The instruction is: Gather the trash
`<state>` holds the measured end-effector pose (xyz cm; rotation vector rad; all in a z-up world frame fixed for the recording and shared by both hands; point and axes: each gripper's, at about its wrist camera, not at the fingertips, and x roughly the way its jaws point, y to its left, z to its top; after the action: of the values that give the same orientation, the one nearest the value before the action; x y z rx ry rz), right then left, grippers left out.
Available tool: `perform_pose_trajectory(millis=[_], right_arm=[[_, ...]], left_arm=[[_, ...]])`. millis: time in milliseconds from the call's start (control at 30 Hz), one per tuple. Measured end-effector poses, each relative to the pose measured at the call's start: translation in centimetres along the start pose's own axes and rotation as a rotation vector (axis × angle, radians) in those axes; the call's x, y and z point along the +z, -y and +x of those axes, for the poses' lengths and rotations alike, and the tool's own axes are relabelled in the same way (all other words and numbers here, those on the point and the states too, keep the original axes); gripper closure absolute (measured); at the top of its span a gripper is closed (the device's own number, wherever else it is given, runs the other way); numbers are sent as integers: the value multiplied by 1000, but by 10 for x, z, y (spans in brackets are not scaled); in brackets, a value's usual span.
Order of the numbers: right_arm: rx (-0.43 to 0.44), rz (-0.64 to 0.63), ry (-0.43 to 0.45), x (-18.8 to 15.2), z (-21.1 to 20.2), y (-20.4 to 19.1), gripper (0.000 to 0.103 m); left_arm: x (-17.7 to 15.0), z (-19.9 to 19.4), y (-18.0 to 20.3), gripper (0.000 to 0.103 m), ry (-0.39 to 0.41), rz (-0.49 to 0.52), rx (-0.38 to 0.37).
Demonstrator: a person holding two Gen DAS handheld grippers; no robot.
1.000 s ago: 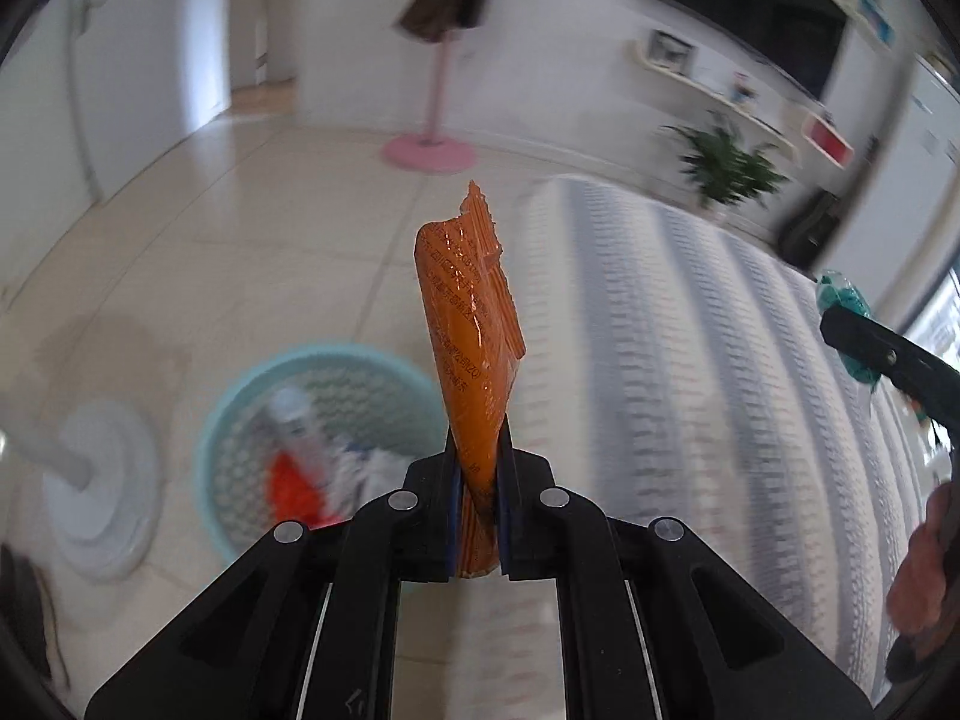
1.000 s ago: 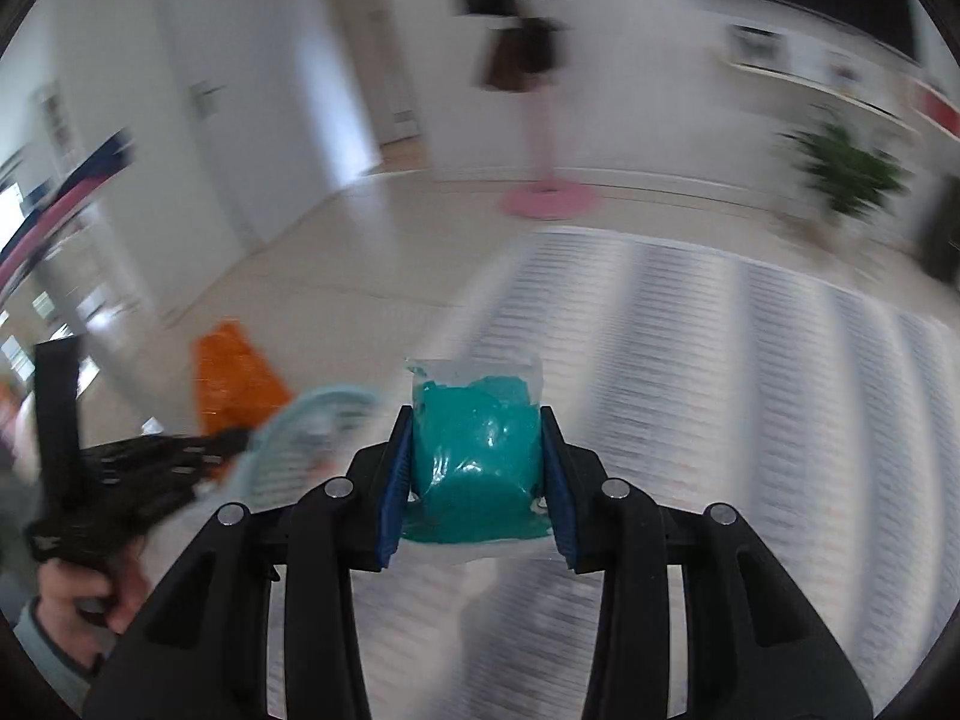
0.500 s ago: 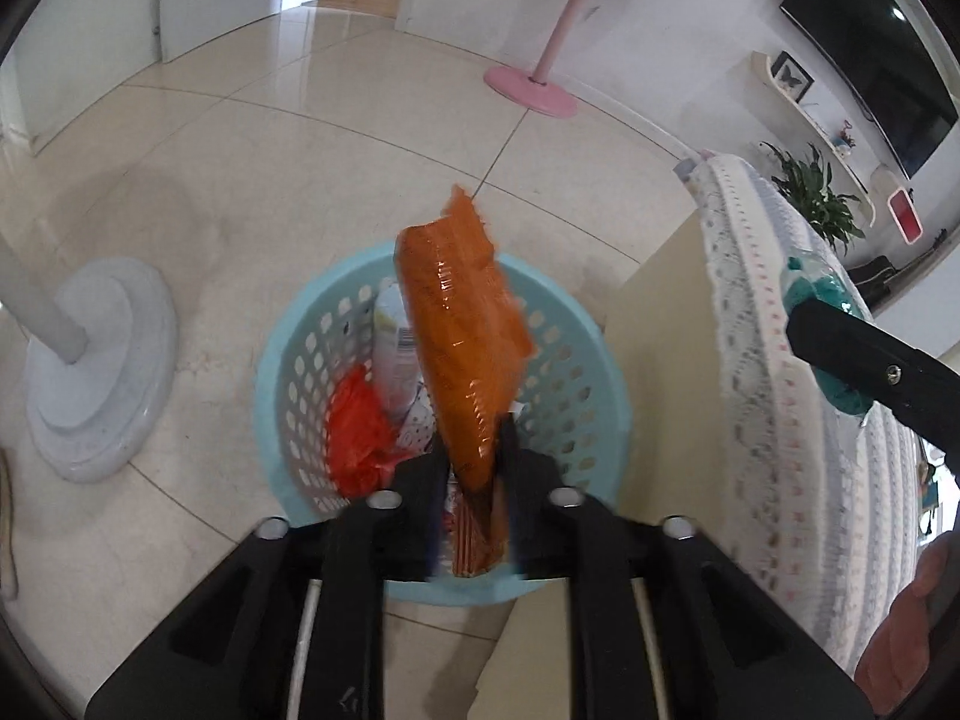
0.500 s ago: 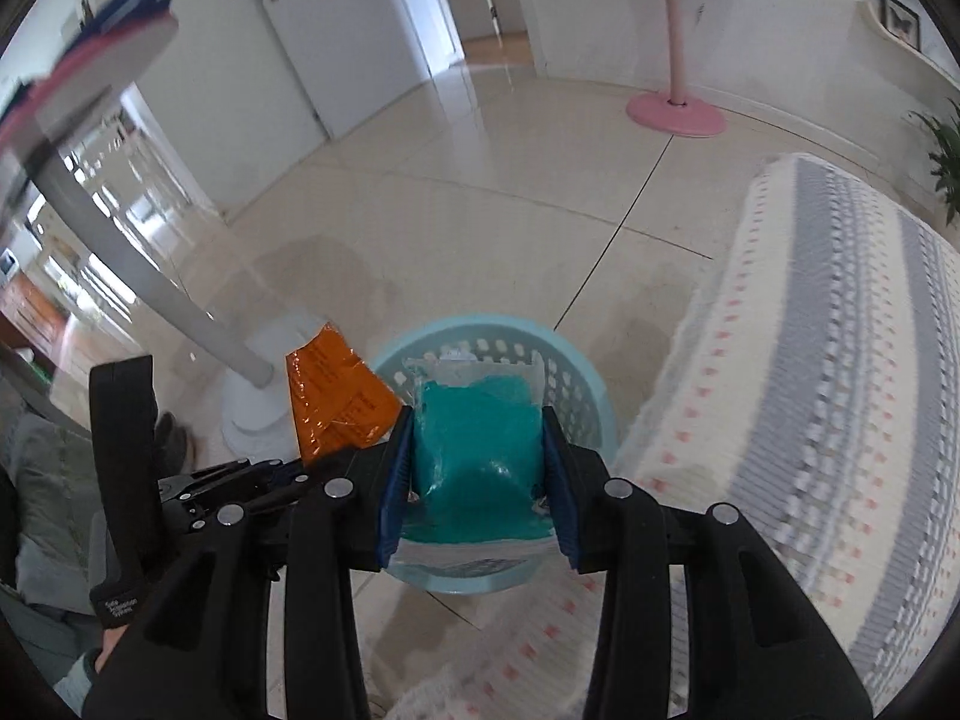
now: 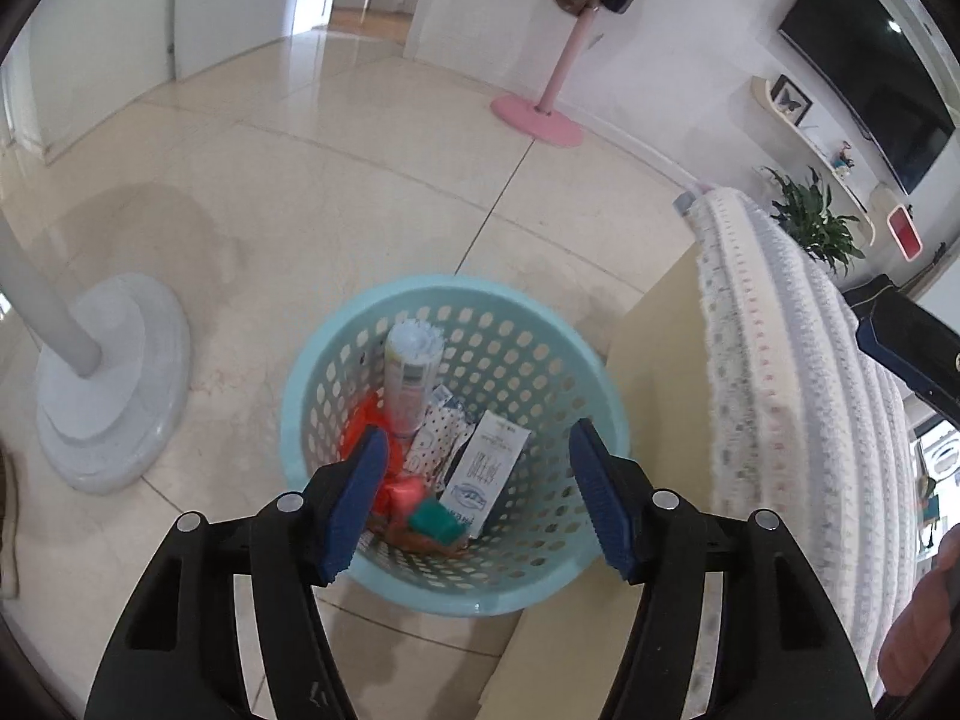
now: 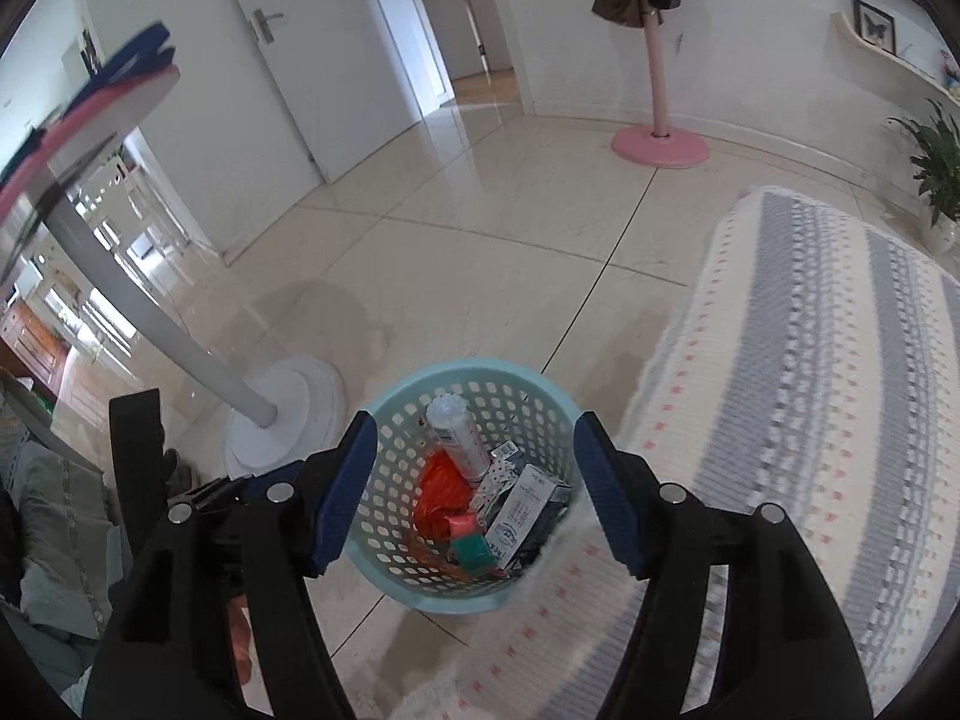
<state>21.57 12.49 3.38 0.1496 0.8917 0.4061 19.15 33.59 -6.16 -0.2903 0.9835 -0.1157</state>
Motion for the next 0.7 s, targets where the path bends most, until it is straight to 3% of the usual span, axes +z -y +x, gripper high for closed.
perform_pose_trajectory(millis=[200, 300, 433, 533, 567, 700], right_arm=[[-19, -31, 120, -12, -74, 23, 39], [-57, -56, 206, -29, -115, 39, 39], [-188, -69, 314, -72, -158, 69, 39], [-279, -57, 370, -105, -171, 93, 38], [-321, -66, 391, -115, -174, 99, 38], [-423, -105, 422, -136, -174, 120, 39]], left_arm=[[4, -66, 55, 43, 136, 79, -42], [-5, -109, 99, 41, 245, 130, -44], [-37, -146, 150, 20, 411, 137, 50], [-76, -150, 189, 16, 546, 152, 133], [-90, -144, 207, 16, 567, 175, 169], [-118, -126, 252, 16, 594, 292, 189]])
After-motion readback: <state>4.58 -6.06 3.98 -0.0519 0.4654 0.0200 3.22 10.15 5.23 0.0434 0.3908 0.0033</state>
